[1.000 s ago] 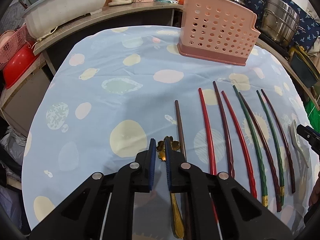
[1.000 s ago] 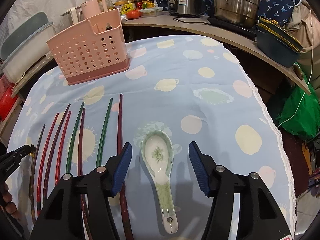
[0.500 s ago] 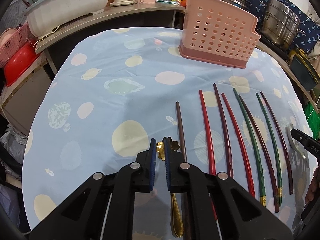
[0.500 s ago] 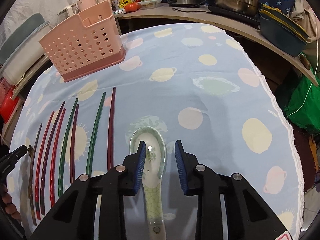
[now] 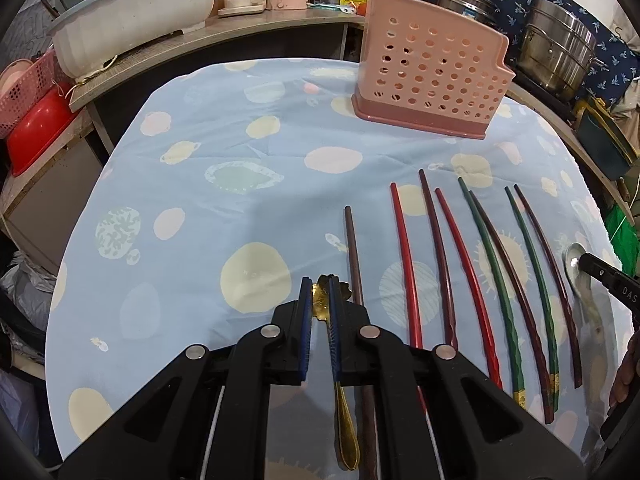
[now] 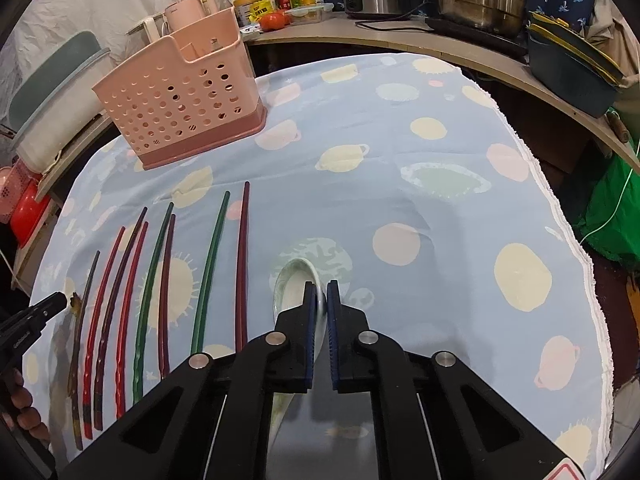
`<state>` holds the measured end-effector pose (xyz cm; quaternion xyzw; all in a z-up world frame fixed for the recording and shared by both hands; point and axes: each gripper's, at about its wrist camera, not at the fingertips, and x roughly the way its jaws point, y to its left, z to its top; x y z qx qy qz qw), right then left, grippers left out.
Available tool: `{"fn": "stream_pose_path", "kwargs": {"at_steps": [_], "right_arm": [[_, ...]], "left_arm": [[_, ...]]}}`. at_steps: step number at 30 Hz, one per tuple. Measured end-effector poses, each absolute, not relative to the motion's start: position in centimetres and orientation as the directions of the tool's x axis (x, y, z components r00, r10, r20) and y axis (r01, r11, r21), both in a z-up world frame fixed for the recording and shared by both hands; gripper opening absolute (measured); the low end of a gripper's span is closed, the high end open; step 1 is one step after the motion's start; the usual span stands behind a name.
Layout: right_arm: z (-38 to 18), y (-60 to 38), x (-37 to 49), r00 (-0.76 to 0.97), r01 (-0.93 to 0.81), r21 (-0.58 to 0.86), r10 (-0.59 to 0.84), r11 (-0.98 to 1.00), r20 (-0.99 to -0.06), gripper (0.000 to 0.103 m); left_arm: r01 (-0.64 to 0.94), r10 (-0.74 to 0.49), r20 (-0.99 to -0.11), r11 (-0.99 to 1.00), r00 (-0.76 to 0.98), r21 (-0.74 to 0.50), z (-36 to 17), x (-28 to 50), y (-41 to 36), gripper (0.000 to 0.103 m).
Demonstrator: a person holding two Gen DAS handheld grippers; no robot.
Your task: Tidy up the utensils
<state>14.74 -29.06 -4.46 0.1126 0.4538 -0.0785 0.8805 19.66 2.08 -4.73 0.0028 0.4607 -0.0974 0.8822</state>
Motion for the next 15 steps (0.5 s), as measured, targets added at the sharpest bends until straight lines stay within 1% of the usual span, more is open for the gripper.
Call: {"fn": "stream_pose_path", "kwargs": {"at_steps": [9,15], "right_arm": [[-1.6,-28.2,12.0,0.621,0.242,0.105,-0.07,0.965,-0.781,0.006],[-0.4,-28.0,10.4,0.631,0.249,0.121,-0.066,0.961,-0.773,0.006]], "left_arm": [[0.189,-0.181,-0.786,0.979,0.591,-0.083,-2.3,17.7,2.3,0.007],[0.176,-0.168,-0.798,0.981,0.579,-0.078,-2.7,17.5,3.1,0.007]]}}
